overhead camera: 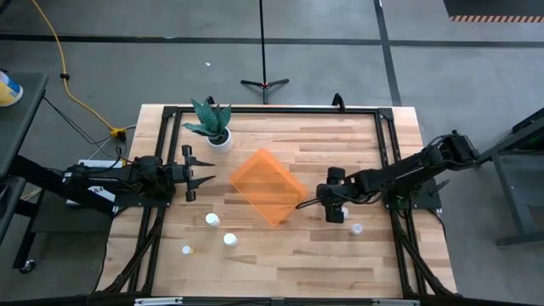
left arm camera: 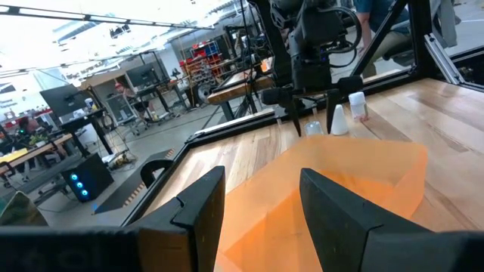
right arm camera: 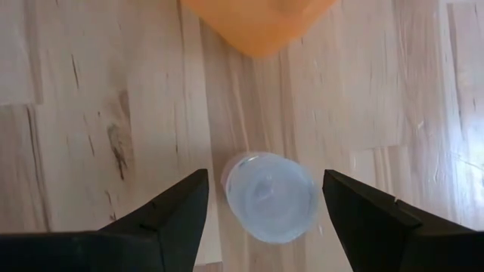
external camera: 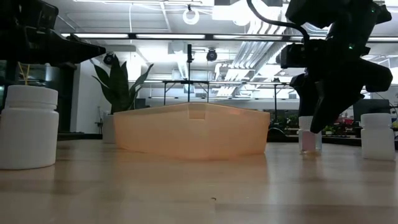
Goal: Pick and place pill bottles into a basket
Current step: Put the top transparent pill bottle into the transparent orange bin
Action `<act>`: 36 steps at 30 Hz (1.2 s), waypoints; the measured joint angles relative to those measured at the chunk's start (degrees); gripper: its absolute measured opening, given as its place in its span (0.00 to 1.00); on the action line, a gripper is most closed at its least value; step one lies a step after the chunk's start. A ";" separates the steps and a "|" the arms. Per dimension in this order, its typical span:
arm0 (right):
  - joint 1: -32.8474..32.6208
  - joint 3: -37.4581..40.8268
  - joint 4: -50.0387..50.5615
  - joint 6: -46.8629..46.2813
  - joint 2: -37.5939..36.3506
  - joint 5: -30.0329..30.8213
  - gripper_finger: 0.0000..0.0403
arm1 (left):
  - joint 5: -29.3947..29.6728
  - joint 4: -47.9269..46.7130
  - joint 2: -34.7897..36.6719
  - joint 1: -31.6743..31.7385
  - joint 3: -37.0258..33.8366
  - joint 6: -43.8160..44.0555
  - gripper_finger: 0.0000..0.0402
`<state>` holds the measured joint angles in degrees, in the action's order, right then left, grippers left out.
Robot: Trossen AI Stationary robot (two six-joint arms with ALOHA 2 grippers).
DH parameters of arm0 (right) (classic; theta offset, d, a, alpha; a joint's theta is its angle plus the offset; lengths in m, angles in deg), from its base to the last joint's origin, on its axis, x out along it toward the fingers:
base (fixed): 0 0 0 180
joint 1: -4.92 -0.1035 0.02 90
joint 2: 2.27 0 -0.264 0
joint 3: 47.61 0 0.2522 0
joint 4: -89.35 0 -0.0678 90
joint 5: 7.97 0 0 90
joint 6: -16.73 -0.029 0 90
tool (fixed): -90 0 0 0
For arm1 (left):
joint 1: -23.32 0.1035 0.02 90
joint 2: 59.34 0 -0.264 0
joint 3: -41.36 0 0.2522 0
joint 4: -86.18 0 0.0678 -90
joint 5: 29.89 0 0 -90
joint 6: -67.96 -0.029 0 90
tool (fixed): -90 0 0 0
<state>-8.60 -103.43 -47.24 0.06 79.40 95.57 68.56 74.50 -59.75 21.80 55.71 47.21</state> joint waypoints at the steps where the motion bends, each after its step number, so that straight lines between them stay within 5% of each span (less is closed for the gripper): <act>1: 0.00 0.00 0.13 -0.03 0.00 0.00 0.62 | 0.00 -0.02 0.00 0.00 0.01 0.00 0.52; 18: 0.00 0.00 0.53 -0.03 -0.02 -0.19 0.32 | 0.00 -0.02 0.00 0.00 0.02 0.02 0.52; 29: -0.04 -12.81 4.58 3.43 0.00 -4.11 0.33 | 0.00 -0.02 0.01 0.00 0.01 0.02 0.52; 36: 2.86 -17.62 -4.77 9.42 0.02 -2.28 0.34 | -0.01 -0.02 0.02 0.02 0.02 0.02 0.52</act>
<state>-5.73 -121.05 -52.01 9.47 79.42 93.28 68.55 74.49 -59.72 21.82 55.72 47.23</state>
